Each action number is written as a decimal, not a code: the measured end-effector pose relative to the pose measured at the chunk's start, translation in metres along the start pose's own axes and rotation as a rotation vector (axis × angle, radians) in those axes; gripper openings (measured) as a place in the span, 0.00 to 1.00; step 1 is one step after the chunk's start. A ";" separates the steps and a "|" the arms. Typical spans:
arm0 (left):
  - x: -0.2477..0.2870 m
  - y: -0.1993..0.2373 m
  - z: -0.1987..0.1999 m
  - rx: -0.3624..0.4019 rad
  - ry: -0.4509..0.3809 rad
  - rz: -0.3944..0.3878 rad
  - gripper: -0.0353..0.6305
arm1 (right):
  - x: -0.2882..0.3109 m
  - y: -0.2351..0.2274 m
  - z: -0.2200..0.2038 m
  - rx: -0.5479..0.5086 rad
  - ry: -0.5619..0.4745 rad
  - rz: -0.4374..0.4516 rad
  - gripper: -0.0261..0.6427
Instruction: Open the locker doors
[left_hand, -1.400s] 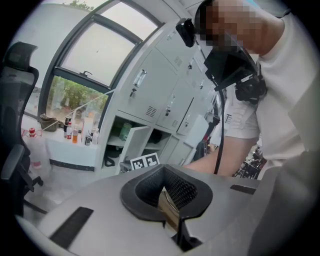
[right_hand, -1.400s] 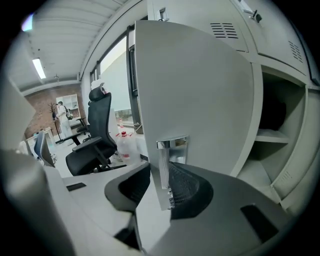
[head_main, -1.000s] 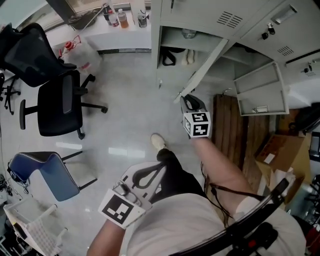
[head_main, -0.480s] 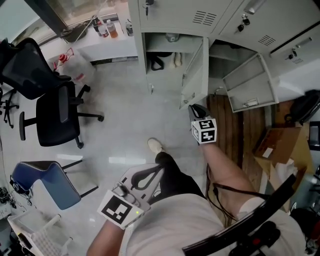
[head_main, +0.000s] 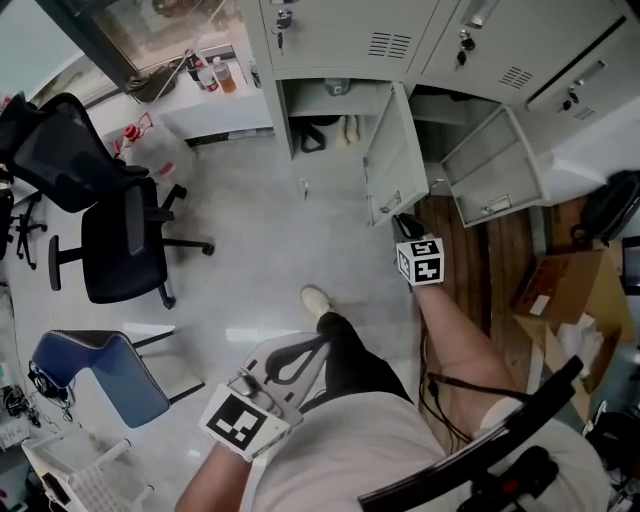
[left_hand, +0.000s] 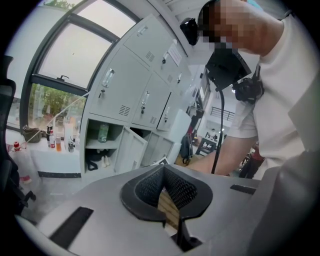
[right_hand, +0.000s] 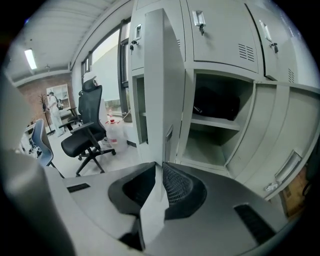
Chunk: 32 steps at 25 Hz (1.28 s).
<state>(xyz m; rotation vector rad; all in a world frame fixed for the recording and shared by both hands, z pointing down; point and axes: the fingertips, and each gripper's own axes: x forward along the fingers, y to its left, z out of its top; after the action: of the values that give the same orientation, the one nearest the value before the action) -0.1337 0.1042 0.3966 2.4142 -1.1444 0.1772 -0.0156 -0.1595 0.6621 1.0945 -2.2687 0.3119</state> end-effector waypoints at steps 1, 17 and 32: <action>-0.001 -0.002 0.000 0.005 -0.002 0.002 0.07 | 0.000 -0.002 -0.001 0.004 0.005 -0.008 0.11; -0.056 -0.095 0.014 0.129 -0.107 -0.023 0.07 | -0.210 0.049 0.053 0.010 -0.186 0.088 0.09; -0.006 -0.121 0.090 0.233 -0.150 -0.066 0.07 | -0.313 -0.024 0.279 -0.077 -0.557 0.049 0.09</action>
<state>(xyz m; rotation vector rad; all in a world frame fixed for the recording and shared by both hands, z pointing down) -0.0523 0.1333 0.2724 2.7063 -1.1629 0.1152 0.0399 -0.1010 0.2497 1.1948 -2.7661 -0.0772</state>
